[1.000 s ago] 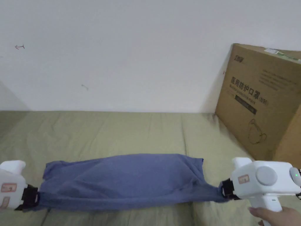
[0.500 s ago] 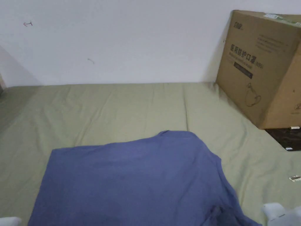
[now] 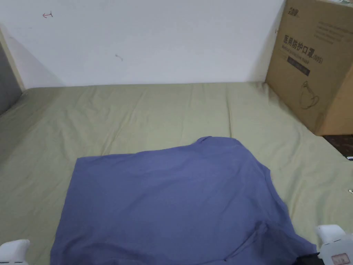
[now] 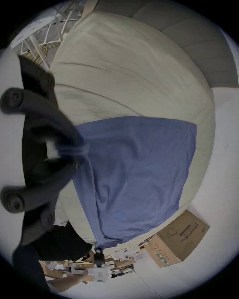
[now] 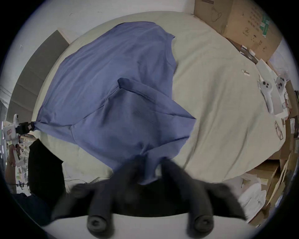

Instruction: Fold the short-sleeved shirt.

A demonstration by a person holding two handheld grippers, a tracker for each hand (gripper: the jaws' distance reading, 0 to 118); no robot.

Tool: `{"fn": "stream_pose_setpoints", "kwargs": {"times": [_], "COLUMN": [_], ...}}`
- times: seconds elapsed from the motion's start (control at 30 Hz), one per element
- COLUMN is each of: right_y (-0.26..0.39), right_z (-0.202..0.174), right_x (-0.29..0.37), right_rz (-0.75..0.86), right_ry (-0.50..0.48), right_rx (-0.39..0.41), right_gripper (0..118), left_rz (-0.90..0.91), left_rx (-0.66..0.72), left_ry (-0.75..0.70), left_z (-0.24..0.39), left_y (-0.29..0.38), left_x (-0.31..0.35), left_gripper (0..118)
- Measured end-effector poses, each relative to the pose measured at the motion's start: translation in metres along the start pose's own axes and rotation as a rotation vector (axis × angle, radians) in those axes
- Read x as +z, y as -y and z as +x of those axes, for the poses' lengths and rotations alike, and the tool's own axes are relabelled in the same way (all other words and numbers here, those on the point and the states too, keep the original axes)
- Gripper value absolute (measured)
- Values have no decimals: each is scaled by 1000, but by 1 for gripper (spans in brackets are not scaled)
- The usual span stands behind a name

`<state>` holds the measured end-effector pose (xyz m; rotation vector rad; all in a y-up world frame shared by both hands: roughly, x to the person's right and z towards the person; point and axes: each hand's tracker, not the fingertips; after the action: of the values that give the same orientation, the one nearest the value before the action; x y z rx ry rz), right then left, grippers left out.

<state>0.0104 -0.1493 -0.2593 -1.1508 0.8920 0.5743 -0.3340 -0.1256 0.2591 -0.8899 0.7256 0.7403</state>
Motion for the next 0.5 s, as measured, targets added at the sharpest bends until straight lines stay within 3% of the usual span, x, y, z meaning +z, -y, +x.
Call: {"fn": "stream_pose_setpoints", "kwargs": {"times": [0.03, 0.07, 0.13, 0.3, 0.37, 0.43, 0.47, 0.5], "right_y": [3, 6, 14, 24, 29, 28, 26, 21], "right_z": [-2, -5, -15, -39, -49, -54, -56, -61], "right_x": [3, 8, 18, 50, 65, 78, 85, 96], "right_rz": [33, 65, 72, 254, 350, 431, 470, 527], "right_ry": [18, 26, 27, -10, -76, -189, -231, -238], "right_rx": [13, 7, -4, -136, -211, -236, -219, -189], "right_gripper": [90, 97, 97, 97, 97, 95, 86, 70], "left_rz": [7, 22, 79, 272, 349, 425, 439, 426], "left_rx": [14, 21, 45, 121, 158, 183, 180, 167], "left_ry": [-4, 6, 6, 32, 17, 12, 13, 16], "left_z": [-1, -1, 1, 13, 10, 11, 7, 6], "left_y": [3, 7, 11, 13, 13, 15, 13, 11], "left_x": [3, 9, 21, 67, 81, 97, 100, 102], "left_gripper": [59, 82, 111, 113, 113, 111, 103, 87]}}
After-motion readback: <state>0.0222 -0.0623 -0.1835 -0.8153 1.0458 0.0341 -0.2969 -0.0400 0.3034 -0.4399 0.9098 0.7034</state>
